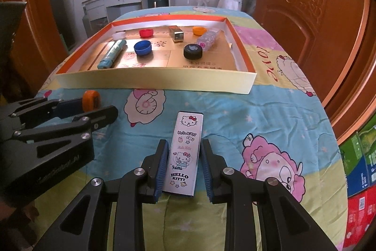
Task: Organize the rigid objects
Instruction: 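Grasp the white Hello Kitty box with the right tool while the left tool grasps the orange cap, then carry the Hello Kitty box with the right tool while the left tool carries the orange cap to the tray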
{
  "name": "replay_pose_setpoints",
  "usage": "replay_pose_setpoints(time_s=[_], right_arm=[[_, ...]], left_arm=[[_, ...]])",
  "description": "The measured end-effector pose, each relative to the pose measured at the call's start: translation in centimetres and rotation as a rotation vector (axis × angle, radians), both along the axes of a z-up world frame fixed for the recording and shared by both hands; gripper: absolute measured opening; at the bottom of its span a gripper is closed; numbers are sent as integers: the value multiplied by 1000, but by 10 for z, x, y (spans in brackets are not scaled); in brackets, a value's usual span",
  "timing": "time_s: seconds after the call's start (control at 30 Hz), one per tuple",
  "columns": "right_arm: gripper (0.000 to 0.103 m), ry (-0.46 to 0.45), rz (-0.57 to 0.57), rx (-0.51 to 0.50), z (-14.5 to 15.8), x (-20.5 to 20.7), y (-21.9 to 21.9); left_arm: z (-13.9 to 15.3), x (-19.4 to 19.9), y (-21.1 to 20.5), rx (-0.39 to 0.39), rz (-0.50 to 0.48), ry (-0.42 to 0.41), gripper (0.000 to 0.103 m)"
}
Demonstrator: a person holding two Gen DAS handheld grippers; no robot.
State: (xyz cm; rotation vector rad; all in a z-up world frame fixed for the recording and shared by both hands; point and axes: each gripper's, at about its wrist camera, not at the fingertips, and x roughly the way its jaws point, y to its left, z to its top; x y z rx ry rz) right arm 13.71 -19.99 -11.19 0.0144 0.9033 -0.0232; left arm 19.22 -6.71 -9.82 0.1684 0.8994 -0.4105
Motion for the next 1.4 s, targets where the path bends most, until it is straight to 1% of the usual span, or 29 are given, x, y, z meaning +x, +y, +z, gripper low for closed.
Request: replay_pose_setpoints(time_s=[0.07,0.1,0.13,0.17,0.3,0.53,0.8,1.07,1.4], right_arm=[[28,-2,0,-1,0,0,0],[28,-2,0,1,0,0,0],[28,-1,-1,3,0,0,1],[28,-3,-2,7,0,0,1],[28,-8,-2,6,1,0,2],[28,-8,-1,11,0,-1,1],[28,-23,-5,14,6,-1,2],[28,-76,13,16,32,6,4],[28,-148,76,-5,73,31,12]], left_arm=[[0,1,3,-14,11,-3,21],[0,2,6,-26,17,-2,18],[0,3,10,-37,24,-1,13],[0,3,12,-48,31,2,12],[-2,6,23,-111,44,16,11],[2,4,24,-133,51,7,11],[19,-8,28,-159,41,-26,11],[48,-14,33,-194,39,-85,11],[82,-5,41,-205,51,-149,11]])
